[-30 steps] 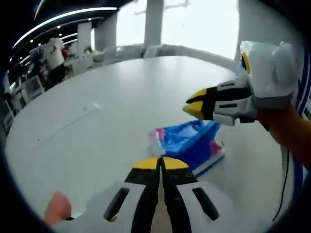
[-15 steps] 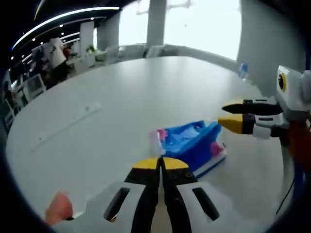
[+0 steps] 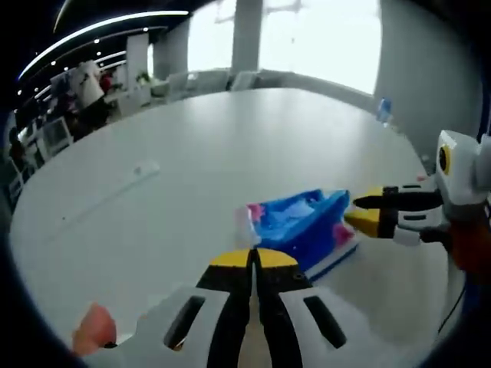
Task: Arrange the tabletop items into an orderly group along one side of the table until the central work area is clear of visible clutter.
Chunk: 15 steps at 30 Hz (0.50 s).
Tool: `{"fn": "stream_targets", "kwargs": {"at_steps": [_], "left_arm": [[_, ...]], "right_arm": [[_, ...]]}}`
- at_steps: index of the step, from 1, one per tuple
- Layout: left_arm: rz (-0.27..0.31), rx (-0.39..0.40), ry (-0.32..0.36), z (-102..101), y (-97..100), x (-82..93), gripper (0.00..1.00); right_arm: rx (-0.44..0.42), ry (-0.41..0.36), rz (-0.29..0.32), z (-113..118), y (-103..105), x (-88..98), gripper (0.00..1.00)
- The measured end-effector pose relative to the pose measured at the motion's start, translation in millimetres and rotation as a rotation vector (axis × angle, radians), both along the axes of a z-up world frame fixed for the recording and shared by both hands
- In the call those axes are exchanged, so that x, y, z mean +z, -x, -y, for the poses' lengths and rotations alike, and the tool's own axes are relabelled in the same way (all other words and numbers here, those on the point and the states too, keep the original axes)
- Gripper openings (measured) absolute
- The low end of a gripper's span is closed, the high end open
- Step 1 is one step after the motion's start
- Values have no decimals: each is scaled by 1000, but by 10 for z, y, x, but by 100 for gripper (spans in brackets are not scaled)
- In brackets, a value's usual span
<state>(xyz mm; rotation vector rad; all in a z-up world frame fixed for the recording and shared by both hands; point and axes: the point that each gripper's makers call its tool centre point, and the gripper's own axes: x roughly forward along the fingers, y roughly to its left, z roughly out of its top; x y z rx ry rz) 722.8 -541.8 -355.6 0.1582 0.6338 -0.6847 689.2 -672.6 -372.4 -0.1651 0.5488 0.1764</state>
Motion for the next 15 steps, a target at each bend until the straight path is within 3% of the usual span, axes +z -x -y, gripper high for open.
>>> {"fn": "stream_targets", "kwargs": {"at_steps": [5,15], "left_arm": [[0,1,0,8,11,-9,0],[-1,-3,5,31,26,-3,0]], "right_arm": [[14,13,-5,18,-72,5,4],[37,47,19,49,-279,108,4]]}}
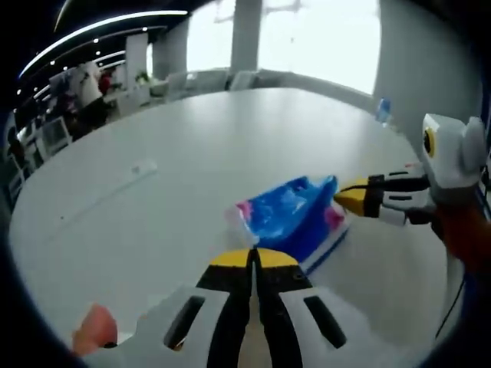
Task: Arrange the tabletop items into an orderly group along one side of the table until the central work area is clear of visible clutter.
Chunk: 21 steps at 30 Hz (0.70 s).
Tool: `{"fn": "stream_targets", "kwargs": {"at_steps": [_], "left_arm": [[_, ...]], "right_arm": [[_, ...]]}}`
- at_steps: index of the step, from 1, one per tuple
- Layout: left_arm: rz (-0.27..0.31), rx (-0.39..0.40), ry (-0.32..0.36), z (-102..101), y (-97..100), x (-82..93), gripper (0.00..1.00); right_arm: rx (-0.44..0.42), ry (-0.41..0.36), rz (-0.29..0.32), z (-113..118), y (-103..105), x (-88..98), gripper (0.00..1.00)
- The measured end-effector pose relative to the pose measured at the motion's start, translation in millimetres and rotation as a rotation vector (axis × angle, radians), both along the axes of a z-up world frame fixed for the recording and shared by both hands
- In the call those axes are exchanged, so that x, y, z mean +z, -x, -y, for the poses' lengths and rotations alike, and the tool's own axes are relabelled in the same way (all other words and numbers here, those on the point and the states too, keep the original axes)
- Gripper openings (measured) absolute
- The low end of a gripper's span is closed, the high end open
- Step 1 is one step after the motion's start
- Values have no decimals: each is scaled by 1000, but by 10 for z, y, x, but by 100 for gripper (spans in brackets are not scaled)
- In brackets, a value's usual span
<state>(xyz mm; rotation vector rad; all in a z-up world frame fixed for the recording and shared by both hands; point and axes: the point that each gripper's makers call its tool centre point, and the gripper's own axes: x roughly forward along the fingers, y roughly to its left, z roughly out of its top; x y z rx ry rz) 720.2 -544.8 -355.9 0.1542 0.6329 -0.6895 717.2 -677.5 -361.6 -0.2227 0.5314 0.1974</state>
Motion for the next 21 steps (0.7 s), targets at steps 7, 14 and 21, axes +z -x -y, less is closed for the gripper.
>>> {"fn": "stream_targets", "kwargs": {"at_steps": [7,14,21], "left_arm": [[-8,1,-10,-21,-14,-30,0],[9,-5,-26,-55,-36,-17,1],[17,-12,-25,-67,-26,-14,9]], "right_arm": [[93,31,-58,-61,-97,-86,3],[105,23,-71,-64,-114,-117,3],[95,26,-79,-46,-92,-118,3]]}}
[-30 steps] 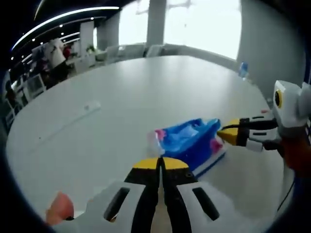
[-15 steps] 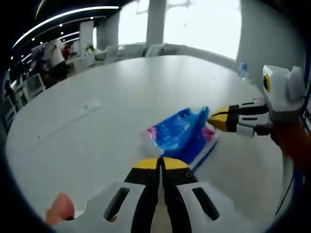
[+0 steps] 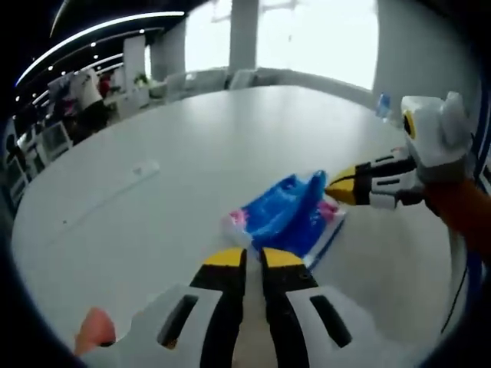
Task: Arrange the tabletop items into an orderly group along one side of the table until the central work area is clear of visible clutter.
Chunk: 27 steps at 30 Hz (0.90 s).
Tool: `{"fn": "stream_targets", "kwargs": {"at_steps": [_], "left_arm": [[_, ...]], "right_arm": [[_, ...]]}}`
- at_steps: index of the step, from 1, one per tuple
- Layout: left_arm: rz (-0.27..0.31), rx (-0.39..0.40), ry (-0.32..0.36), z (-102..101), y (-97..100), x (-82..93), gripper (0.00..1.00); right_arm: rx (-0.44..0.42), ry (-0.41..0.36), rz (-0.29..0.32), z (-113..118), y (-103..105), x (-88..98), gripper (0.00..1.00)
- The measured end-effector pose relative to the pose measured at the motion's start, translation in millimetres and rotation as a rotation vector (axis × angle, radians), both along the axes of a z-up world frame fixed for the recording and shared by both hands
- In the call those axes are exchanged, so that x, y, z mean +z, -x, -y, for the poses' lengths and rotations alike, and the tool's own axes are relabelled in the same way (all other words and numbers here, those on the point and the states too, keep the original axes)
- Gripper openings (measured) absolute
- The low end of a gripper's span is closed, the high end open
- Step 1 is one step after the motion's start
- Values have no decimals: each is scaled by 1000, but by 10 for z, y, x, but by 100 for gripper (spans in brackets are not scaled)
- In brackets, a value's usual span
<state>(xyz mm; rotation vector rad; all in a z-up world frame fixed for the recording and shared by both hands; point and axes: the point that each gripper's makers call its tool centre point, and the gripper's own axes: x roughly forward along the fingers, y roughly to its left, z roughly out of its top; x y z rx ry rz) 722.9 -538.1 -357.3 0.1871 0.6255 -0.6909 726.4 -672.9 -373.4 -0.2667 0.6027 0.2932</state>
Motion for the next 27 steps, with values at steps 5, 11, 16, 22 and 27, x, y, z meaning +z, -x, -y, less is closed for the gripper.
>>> {"fn": "stream_targets", "kwargs": {"at_steps": [5,11,16,22,27], "left_arm": [[-2,-1,2,-7,9,2,12],[8,-5,4,-4,19,38,15],[23,-6,11,-15,21,93,18],[48,-13,31,-40,55,205,21],[77,-47,53,-50,140,392,24]], "right_arm": [[-5,12,-6,25,25,-5,3],[-18,12,-7,43,46,-4,9],[-34,-2,-2,52,61,23,12],[-63,-18,26,87,116,153,18],[-95,-32,63,127,221,300,21]]}}
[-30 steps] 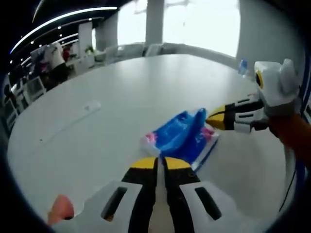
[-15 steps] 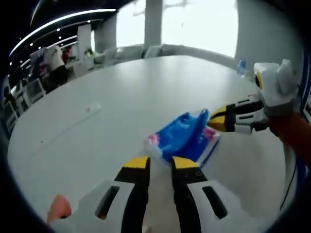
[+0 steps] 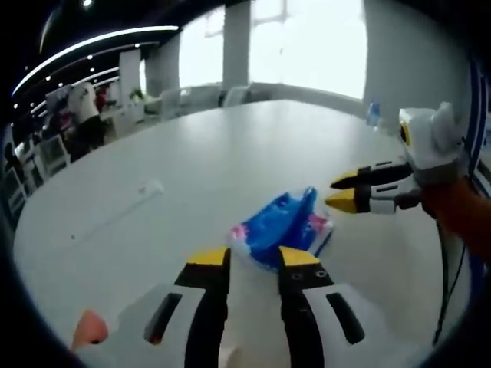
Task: Arrange the tabletop items into an orderly group along one side of the table until the central work area is clear of visible clutter.
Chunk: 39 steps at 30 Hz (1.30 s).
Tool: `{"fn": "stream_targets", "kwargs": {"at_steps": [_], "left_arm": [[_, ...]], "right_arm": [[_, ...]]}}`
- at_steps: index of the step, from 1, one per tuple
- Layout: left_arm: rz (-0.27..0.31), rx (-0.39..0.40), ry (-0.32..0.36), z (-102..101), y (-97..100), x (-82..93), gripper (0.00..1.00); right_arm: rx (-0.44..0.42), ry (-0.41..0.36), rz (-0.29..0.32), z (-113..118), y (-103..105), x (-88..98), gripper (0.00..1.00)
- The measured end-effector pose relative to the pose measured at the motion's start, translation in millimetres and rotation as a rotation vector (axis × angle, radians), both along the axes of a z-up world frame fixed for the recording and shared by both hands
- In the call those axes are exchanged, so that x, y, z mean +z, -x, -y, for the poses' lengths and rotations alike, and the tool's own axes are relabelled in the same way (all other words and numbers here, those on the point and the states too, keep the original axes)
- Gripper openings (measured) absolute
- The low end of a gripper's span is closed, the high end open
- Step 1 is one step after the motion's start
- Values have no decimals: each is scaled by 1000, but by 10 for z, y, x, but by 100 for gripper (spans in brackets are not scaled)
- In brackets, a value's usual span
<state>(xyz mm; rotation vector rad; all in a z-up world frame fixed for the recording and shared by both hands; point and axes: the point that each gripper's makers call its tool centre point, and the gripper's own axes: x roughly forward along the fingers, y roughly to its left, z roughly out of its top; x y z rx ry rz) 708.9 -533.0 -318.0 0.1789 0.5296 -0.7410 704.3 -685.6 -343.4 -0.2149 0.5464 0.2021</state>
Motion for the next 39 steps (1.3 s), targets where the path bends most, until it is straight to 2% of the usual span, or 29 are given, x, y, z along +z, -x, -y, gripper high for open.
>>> {"fn": "stream_targets", "kwargs": {"at_steps": [3,10,16,24,30,39], "left_arm": [[41,-20,17,-75,68,197,27],[69,-33,43,-344,292,463,29],[75,-31,56,-517,475,551,30],[96,-50,56,-699,817,669,30],[104,-42,56,-918,1014,701,31],[118,-14,46,-1291,1172,730,31]], "right_arm": [[10,-1,14,-62,108,85,21],[52,8,43,-261,281,256,24],[85,9,62,-460,437,381,24],[144,21,79,-704,703,517,25],[181,25,79,-849,896,556,25],[247,39,65,-1102,1021,530,25]]}}
